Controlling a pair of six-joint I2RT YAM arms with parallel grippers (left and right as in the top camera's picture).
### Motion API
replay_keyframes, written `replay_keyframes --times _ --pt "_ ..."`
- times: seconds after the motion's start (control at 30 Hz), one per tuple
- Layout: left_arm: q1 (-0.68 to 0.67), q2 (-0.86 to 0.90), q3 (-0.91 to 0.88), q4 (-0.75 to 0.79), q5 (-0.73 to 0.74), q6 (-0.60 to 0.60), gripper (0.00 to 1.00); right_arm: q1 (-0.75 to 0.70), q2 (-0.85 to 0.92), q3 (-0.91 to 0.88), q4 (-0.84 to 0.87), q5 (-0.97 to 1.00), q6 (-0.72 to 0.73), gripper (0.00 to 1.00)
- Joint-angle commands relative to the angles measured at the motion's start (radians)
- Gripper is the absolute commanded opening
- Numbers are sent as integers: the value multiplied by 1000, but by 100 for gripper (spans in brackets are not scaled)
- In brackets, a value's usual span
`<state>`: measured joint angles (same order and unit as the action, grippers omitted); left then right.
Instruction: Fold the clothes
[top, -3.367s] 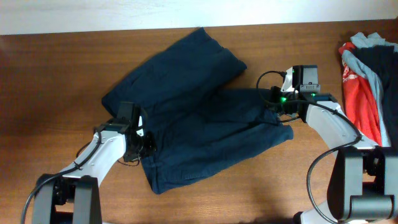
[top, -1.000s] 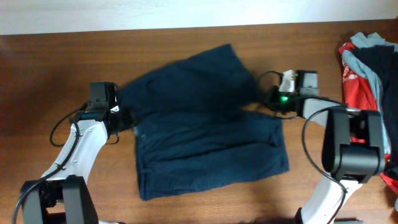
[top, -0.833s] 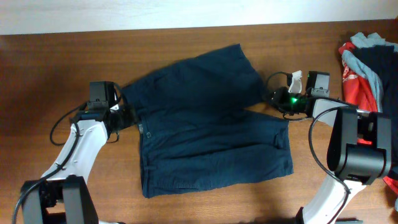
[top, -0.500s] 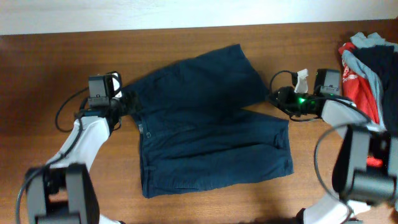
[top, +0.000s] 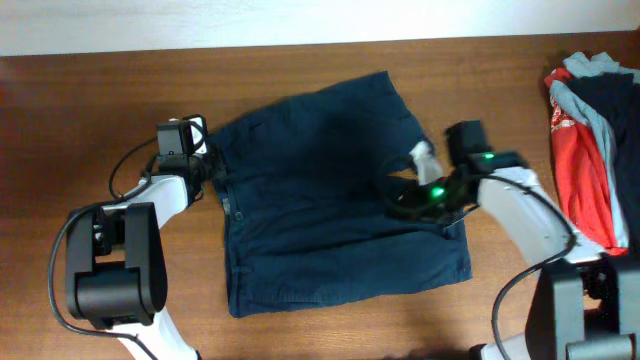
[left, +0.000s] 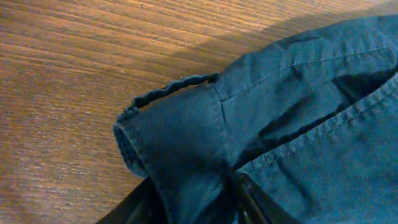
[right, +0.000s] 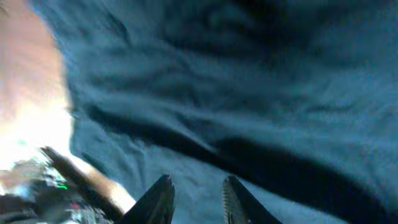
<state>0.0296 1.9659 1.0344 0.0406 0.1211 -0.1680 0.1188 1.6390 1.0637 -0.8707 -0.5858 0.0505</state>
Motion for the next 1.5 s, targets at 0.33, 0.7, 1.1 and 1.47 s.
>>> replay_keyframes --times 0.33,0.7,1.1,1.47 --pt "4 26 61 -24 26 5 56 465 -13 -28 176 -54 200 36" --pt "4 -42 118 -140 51 10 73 719 51 -7 293 135 274 27" --pt "4 -81 130 -174 78 10 74 348 51 49 -223 365 163 35" --pt "4 -151 133 -223 77 11 84 115 166 -58 126 512 168 39"
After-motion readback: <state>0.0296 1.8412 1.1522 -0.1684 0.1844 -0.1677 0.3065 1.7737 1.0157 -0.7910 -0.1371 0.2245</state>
